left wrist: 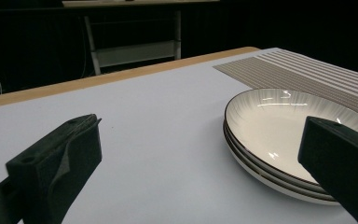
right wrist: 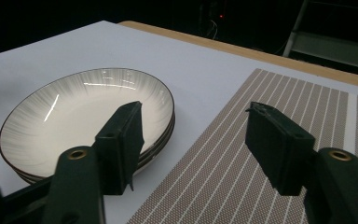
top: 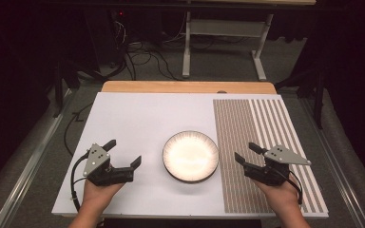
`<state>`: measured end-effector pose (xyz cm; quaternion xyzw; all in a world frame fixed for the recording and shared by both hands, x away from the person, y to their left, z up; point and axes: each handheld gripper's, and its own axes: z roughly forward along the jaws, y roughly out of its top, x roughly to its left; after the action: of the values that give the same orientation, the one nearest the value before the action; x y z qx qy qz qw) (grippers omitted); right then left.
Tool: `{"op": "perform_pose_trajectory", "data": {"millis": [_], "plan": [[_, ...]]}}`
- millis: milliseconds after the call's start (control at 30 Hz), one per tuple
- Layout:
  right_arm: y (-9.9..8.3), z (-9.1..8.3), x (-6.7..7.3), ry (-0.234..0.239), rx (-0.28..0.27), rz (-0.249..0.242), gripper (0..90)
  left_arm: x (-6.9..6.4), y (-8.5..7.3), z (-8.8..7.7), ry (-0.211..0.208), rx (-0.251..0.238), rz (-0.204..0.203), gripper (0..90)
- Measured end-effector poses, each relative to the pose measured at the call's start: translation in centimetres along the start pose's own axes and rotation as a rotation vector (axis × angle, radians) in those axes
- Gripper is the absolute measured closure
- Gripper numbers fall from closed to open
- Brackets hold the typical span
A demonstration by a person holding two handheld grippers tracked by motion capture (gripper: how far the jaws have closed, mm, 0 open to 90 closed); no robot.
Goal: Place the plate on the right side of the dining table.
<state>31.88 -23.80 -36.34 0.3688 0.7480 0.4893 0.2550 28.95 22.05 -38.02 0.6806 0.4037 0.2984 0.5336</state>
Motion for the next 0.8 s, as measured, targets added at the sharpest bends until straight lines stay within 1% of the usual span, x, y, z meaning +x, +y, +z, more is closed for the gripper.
{"op": "perform_pose_trajectory", "data": {"millis": [100, 167, 200, 233, 300, 367, 400, 433, 533, 567, 600, 633, 667, 700, 733, 767, 800], "plan": [[0.7, 0.6, 0.3, -0.001, 0.003, -0.01, 45.9, 0.1, 0.1, 0.0, 0.002, -0.004, 0.0, 0.2], [1.1, 1.0, 0.6, 0.014, 0.008, -0.013, 50.4, 0.0, 0.2, 0.0, 0.003, -0.007, 0.001, 0.2], [1.4, 1.3, 0.7, 0.019, 0.015, -0.029, 53.4, 0.0, 0.2, 0.0, 0.002, -0.005, 0.003, 0.2], [1.6, 1.5, 0.9, 0.017, 0.025, -0.029, 54.5, 0.0, 0.2, 0.0, 0.001, -0.004, 0.001, 0.1], [2.0, 2.3, 1.2, 0.017, 0.033, -0.046, 58.3, 0.0, 0.2, 0.0, 0.0, -0.005, 0.002, 0.2], [2.3, 2.8, 1.3, 0.029, 0.038, -0.035, 60.0, 0.0, 0.2, 0.0, 0.0, -0.009, 0.009, 0.2], [2.5, 3.3, 1.5, 0.032, 0.05, -0.035, 64.3, 0.0, 0.2, 0.0, 0.001, -0.01, 0.011, 0.2], [2.6, 3.6, 1.5, 0.037, 0.051, -0.037, 65.4, 0.0, 0.2, 0.0, 0.001, -0.011, 0.009, 0.1], [2.9, 4.7, 1.7, 0.047, 0.081, -0.041, 69.3, 0.1, 0.2, -0.1, 0.0, -0.013, 0.005, 0.2], [3.0, 5.0, 1.7, 0.048, 0.079, -0.048, 70.0, 0.1, 0.2, -0.1, 0.001, -0.011, 0.006, 0.2], [3.0, 5.5, 1.8, 0.042, 0.092, -0.048, 73.0, 0.1, 0.2, -0.1, 0.003, -0.01, 0.007, 0.2], [2.9, 5.8, 1.7, 0.049, 0.099, -0.047, 74.9, 0.1, 0.2, -0.1, 0.003, -0.01, 0.004, 0.2], [2.8, 6.1, 1.6, 0.063, 0.106, -0.025, 76.6, 0.2, 0.2, -0.1, 0.003, -0.009, 0.001, 0.1], [2.6, 6.4, 1.5, 0.08, 0.11, -0.014, 79.5, 0.2, 0.2, -0.1, 0.004, -0.008, -0.001, 0.1], [2.3, 6.7, 1.5, 0.084, 0.128, -0.01, 81.5, 0.2, 0.2, 0.0, 0.004, -0.008, -0.002, 0.1], [2.2, 6.8, 1.6, 0.084, 0.139, -0.015, 84.1, 0.1, 0.2, 0.0, 0.002, -0.007, -0.001, 0.1], [2.0, 6.8, 1.5, 0.085, 0.151, -0.025, 89.3, 0.1, 0.2, 0.0, 0.002, -0.007, 0.0, 0.1]]}}
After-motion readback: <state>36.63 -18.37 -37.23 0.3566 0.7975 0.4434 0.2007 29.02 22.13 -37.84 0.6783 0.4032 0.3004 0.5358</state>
